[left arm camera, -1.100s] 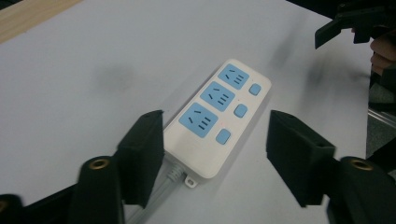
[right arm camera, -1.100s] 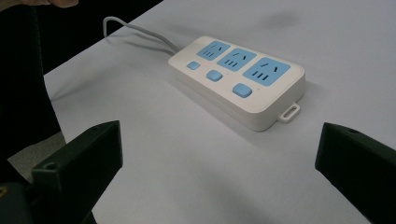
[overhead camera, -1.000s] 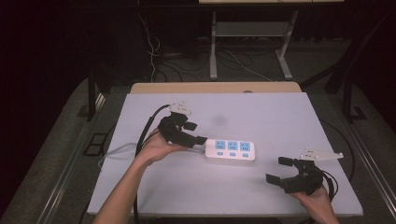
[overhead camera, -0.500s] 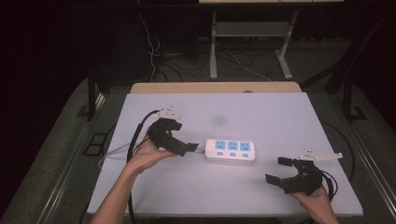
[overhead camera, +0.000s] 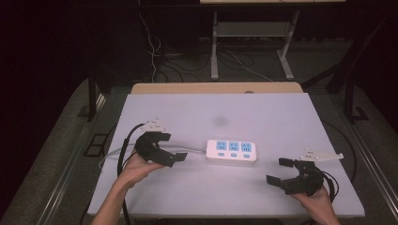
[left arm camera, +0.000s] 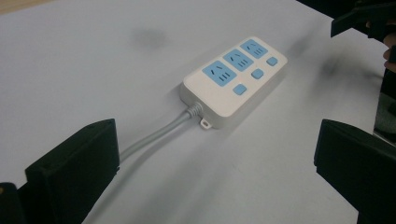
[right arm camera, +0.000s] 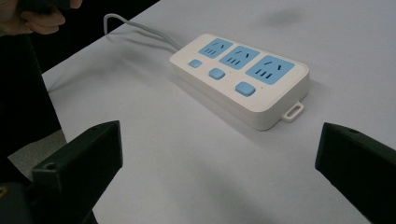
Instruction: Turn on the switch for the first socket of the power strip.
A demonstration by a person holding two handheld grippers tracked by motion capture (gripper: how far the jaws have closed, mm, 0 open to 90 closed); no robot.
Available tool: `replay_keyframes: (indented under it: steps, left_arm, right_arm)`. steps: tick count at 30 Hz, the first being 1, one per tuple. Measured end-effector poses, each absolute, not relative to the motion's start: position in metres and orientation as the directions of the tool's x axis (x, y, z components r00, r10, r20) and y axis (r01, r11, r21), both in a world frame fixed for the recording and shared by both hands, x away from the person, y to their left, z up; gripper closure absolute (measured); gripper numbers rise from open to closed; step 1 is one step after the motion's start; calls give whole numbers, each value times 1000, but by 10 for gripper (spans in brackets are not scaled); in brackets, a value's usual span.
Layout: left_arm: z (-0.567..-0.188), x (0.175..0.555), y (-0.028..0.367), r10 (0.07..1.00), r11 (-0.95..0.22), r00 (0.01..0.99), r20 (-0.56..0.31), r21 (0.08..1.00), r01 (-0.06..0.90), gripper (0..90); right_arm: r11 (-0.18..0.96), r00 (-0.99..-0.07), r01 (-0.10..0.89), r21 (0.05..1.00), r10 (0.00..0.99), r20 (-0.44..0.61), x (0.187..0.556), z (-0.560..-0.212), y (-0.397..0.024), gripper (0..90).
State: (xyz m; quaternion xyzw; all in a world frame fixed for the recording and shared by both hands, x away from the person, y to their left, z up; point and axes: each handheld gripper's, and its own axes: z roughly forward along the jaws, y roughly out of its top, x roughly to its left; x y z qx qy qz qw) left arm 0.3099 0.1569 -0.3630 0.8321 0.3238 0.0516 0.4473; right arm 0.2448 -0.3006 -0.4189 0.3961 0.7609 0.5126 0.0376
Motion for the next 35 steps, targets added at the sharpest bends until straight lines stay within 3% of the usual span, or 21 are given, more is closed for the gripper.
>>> replay_keyframes:
  steps: [27, 35]
  left_arm:
    - [-424, 263, 187, 641, -240, 709, -295, 800, 550, 0]
    - [-426, 259, 186, 637, -232, 716, -287, 814, 533, 0]
  right_arm:
    - [174, -689, 571, 802, 633, 353, 245, -420, -297, 4]
    - [175, -686, 577, 798, 633, 357, 245, -421, -298, 5]
